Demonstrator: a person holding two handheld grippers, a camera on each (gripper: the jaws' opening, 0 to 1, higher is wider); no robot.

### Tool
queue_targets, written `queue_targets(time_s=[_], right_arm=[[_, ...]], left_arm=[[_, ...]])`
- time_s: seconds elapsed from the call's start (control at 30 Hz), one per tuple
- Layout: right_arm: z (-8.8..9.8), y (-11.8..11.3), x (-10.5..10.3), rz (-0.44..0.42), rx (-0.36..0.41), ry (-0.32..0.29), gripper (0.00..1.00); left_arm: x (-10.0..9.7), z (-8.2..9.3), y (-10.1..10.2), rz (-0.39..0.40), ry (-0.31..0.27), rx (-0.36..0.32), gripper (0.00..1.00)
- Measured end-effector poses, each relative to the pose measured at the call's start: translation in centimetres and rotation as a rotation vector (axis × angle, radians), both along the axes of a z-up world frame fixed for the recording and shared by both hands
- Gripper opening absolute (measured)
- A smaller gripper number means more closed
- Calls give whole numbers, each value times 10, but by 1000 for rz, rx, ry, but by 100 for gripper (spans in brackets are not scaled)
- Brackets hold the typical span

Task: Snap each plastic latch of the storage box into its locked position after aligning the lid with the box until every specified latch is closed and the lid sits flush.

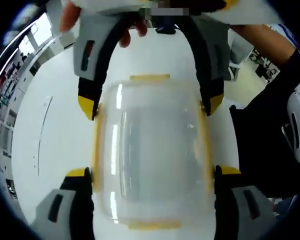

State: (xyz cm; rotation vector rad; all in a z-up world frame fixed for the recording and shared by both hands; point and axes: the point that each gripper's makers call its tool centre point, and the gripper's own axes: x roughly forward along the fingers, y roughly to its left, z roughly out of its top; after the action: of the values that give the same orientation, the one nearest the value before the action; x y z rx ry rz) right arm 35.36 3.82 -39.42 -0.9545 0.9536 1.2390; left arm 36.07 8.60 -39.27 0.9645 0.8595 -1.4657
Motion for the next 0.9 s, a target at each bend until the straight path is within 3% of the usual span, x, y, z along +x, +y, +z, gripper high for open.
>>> queue_targets(time_s=[0.33, 0.6, 0.77, 0.9], right_arm=[[-2, 2, -10, 5, 13, 1, 100], [-4, 5, -10, 11, 62, -2, 100], [-5, 8, -10, 18, 54, 6, 100], [-5, 6, -4, 36, 50, 16, 100]], left_arm=[[4, -14, -5, -16, 32, -8, 100], [4, -18, -6, -13, 17, 48, 100], [3, -15, -7, -24, 34, -12, 100], [2, -18, -9, -32, 41, 10, 100]])
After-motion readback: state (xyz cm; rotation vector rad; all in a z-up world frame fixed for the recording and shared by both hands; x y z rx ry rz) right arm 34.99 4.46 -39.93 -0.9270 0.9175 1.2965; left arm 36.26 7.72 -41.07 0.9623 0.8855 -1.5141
